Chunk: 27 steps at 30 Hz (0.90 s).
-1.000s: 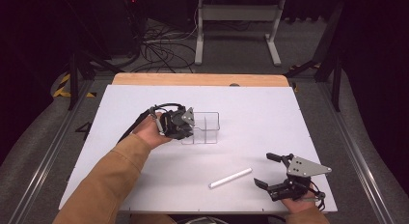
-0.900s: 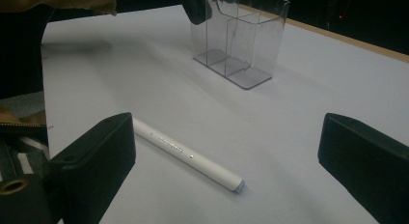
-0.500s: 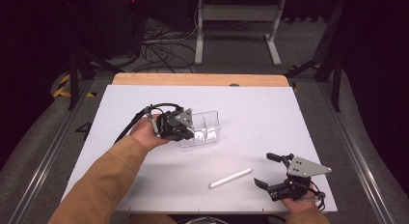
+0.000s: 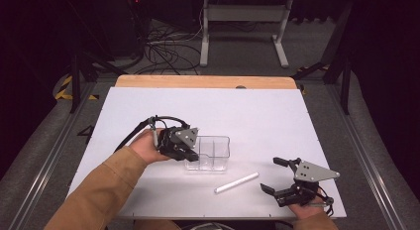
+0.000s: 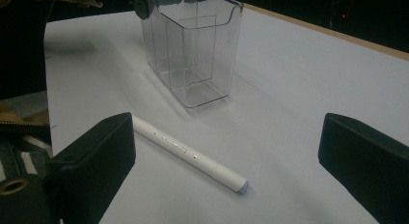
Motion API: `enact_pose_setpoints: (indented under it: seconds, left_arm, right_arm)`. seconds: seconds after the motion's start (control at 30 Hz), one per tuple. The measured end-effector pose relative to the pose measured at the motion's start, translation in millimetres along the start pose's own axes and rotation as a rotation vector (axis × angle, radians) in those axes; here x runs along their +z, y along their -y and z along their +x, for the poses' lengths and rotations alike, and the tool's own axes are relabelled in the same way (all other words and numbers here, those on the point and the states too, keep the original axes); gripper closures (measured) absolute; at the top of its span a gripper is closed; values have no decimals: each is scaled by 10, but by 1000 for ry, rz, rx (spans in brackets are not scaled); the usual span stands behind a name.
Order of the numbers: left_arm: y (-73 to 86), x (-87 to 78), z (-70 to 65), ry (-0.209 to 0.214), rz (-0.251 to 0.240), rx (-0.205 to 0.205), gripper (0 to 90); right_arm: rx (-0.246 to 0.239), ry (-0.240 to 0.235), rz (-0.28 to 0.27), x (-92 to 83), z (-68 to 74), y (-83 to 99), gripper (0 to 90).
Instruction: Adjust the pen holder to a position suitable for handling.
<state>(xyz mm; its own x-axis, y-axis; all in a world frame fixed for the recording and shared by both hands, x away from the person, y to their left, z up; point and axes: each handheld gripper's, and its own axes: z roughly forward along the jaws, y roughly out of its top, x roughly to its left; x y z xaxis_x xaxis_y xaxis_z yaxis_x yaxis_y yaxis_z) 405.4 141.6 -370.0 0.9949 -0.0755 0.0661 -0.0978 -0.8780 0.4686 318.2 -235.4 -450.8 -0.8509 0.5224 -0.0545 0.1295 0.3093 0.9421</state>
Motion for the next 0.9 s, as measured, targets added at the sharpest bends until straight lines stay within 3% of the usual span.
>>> enact_pose_setpoints:
  seconds: [0.23,0.53,0.63,0.77,0.9]
  left_arm:
    - [77,35,39,-12,5,-17,865]
    - [143,53,12,-51,-8,5,850]
    - [157,39,11,-59,-26,-14,792]
    - [147,56,-20,-73,-6,-19,706]
    - [167,11,-48,-85,-46,-56,608]
  right_arm:
    - [1,-1,3,2,0,1,61]
    - [6,-5,5,5,6,0,61]
    - [6,-3,6,7,5,1,61]
    - [6,-4,7,11,8,1,61]
    - [7,-2,6,12,5,0,61]
